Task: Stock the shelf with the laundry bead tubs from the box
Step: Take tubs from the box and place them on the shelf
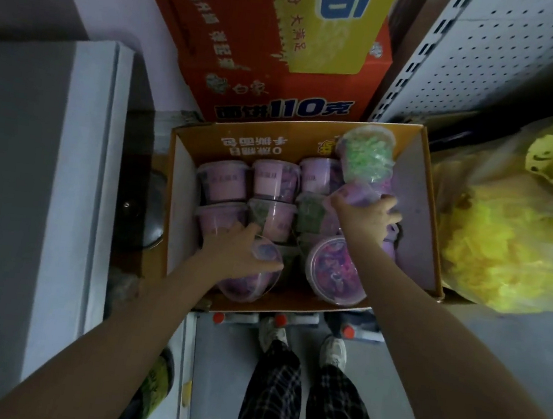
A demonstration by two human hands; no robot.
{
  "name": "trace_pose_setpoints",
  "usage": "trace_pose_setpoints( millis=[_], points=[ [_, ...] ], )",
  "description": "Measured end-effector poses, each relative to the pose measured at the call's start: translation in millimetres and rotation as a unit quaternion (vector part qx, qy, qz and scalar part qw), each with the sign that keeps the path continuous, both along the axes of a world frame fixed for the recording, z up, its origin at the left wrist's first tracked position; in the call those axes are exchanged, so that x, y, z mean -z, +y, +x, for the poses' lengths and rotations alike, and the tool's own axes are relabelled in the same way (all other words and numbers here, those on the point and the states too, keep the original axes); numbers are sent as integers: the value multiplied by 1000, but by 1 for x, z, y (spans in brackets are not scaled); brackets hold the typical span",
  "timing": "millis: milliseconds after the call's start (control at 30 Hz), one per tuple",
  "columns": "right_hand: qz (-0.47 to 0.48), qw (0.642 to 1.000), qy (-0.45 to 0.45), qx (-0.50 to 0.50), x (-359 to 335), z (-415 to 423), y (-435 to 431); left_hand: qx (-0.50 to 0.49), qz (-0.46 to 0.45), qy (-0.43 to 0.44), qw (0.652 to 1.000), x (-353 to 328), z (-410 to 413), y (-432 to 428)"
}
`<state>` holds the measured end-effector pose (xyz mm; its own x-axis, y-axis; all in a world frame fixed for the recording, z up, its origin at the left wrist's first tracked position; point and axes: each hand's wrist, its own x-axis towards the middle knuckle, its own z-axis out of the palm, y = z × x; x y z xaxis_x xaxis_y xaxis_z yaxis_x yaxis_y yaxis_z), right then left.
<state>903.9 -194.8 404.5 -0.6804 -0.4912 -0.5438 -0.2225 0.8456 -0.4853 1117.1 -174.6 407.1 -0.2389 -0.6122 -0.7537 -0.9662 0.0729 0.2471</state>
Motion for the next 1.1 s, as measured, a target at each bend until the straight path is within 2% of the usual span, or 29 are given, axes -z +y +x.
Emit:
trace_pose_setpoints(
  millis=[167, 300, 400, 533, 633, 733, 867, 1000, 1100],
  points=[
    [-31, 999, -11, 37, 3, 0, 0, 0, 24, -6, 1000, 10, 3, 7],
    [-50, 997, -9, 54, 5, -4, 0, -33, -51, 36, 998, 11, 9, 19],
    [-79, 995, -1, 55, 5, -8, 4, -25, -112, 110, 987, 8, 2, 24],
    [-146, 989, 22, 21, -2, -22, 17, 26, -124, 174, 977, 5, -23, 24],
    [-179, 983, 40, -22, -12, -39, 24, 52, -75, 182, 979, 10, -48, 25],
    [-206, 976, 52, -42, -19, -57, 30, 43, -18, 226, 973, 21, -72, 23],
    [-214, 974, 42, -65, -25, -75, 37, 32, 10, 263, 964, 32, -95, 23],
    [-225, 971, 39, -70, -27, -83, 42, -46, 40, 301, 952, 34, -115, 18],
    [-238, 969, 35, -62, -28, -90, 46, -21, 35, 299, 953, 36, -134, 14]
  ],
)
